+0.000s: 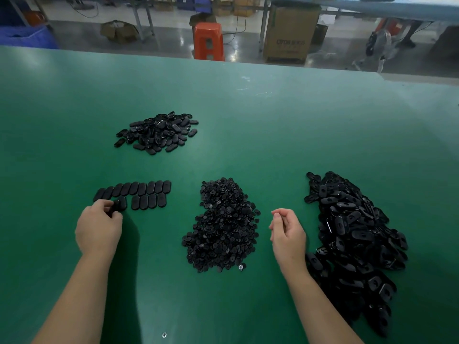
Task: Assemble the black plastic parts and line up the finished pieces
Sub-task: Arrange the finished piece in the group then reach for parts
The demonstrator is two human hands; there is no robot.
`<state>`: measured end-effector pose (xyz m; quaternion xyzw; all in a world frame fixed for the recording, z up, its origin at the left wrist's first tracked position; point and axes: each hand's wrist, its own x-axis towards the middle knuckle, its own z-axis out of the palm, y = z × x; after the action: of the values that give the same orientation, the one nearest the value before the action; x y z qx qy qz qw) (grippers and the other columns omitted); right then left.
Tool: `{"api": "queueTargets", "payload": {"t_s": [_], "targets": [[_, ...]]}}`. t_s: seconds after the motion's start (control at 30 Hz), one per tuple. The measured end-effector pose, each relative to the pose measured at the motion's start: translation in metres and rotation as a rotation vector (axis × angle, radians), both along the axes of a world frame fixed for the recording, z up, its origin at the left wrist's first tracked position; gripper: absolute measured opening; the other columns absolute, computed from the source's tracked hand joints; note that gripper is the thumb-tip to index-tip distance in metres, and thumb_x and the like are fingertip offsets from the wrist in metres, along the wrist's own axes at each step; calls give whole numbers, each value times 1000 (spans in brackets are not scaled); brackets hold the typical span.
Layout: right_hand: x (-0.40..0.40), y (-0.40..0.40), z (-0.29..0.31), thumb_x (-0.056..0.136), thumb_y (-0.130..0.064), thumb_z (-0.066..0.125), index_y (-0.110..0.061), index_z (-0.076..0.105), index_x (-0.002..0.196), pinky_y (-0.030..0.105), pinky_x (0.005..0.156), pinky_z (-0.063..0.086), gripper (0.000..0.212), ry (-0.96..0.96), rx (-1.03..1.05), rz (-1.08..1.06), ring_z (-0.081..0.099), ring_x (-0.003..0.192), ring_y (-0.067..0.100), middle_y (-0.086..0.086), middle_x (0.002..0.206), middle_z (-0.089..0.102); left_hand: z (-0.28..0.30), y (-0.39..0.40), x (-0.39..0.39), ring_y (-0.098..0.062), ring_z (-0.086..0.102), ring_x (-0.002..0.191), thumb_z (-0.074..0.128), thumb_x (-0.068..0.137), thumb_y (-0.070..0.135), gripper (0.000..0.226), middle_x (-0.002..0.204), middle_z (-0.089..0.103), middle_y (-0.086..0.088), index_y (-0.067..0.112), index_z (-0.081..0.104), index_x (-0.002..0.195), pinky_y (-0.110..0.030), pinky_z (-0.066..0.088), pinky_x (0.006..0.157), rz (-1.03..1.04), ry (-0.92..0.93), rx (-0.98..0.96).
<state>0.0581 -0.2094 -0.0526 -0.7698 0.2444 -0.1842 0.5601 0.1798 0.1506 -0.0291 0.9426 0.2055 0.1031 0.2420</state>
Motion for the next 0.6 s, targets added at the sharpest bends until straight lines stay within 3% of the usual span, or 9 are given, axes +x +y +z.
{"api": "queueTargets", "payload": {"t_s": [0.23,0.43,0.6], "targets": [[-1,0,2,104,-23,52,-30,60,90,28,48,42,17,0,-9,2,49,52,8,-8,72,64,1,6,2,-40,62,94,63,91,10,27,110,68,-18,8,70,118,-47,54,81,6,-6,-23],[-2,1,3,103,-22,52,-29,60,90,32,49,41,17,7,-18,4,48,52,9,-1,73,64,4,-2,6,-42,64,87,59,95,11,27,113,68,-20,8,71,119,-48,55,78,-44,27,13],[-2,1,3,103,-22,52,-30,60,90,34,50,41,17,-3,-25,4,48,52,9,2,72,63,6,-11,2,-43,63,91,54,95,5,29,116,66,-21,7,70,119,-50,54,82,-44,-54,8]]}}
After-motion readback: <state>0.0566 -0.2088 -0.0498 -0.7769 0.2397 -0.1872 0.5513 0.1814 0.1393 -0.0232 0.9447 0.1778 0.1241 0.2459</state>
